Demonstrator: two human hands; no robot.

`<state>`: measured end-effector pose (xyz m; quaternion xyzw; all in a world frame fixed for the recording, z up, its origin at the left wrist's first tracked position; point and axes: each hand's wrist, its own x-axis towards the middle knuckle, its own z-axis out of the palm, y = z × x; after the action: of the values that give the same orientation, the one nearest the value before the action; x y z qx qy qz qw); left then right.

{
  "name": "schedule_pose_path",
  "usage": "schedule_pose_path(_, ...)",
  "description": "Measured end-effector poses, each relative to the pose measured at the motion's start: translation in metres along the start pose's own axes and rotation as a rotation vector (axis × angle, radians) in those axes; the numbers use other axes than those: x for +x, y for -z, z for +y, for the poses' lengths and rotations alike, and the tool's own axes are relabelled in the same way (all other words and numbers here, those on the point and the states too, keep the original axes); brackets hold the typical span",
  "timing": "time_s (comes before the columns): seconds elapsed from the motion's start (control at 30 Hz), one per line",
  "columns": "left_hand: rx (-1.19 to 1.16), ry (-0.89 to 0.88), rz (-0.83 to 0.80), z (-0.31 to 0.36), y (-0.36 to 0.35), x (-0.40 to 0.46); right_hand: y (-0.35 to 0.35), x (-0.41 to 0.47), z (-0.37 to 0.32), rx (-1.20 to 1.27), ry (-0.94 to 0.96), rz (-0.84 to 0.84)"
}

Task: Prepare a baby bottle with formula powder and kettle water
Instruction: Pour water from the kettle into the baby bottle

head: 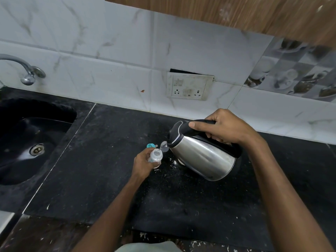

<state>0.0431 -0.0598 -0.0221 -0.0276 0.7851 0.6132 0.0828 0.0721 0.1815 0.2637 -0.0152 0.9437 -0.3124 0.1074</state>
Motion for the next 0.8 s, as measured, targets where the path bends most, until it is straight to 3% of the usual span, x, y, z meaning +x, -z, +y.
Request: schedule_pose_path(0.8, 0.092, 0.024, -0.032, -0.017, 0.001, 0.002, 0.017, -0.01, -0.008, 0.009, 0.012, -0.01)
